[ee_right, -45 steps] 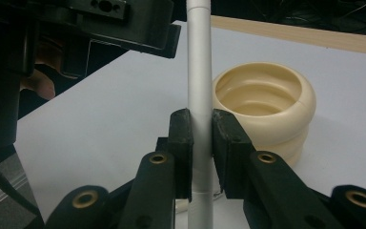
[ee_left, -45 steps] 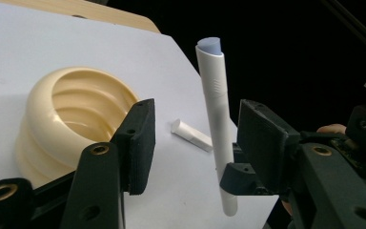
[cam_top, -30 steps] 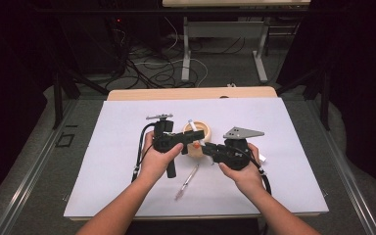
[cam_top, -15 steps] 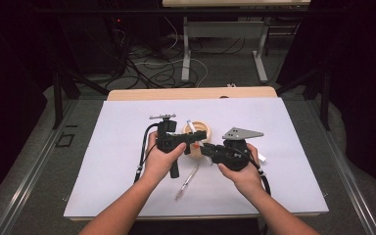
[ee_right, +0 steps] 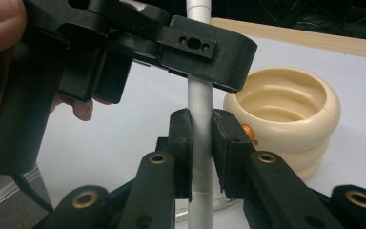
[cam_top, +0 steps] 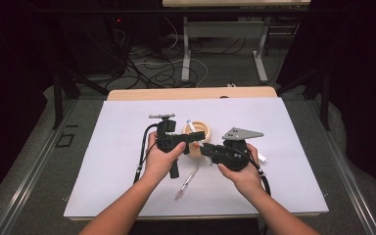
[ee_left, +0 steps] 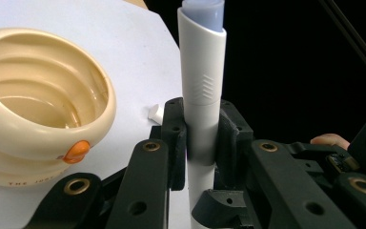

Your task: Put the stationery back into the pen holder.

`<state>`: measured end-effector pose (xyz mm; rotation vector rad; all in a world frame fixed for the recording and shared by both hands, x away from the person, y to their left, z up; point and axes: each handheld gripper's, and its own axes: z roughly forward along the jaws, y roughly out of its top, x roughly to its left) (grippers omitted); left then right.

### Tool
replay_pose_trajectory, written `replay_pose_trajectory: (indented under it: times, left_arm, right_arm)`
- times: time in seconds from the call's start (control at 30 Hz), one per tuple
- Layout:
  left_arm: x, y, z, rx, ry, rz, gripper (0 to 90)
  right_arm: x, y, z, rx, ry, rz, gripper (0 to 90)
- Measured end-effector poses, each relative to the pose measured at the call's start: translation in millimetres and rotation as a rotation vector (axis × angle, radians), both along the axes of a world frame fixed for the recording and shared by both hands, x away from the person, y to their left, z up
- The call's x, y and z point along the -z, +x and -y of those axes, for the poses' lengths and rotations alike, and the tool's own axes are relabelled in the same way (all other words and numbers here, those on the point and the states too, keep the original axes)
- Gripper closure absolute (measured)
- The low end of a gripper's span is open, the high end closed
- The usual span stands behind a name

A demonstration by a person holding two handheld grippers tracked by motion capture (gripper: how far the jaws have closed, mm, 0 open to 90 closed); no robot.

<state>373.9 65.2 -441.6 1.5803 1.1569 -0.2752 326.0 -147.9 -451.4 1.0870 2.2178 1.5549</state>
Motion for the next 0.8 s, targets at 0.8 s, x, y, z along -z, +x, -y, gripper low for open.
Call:
replay_pose_trajectory:
  times: [0.8]
  left_arm:
    - [-14.7, 8.9, 9.0, 0.009, 0.062, 0.046, 78.1]
  right_arm:
    - [-0.4, 5.8, 9.6, 0.021, 0.044, -0.002, 68.3]
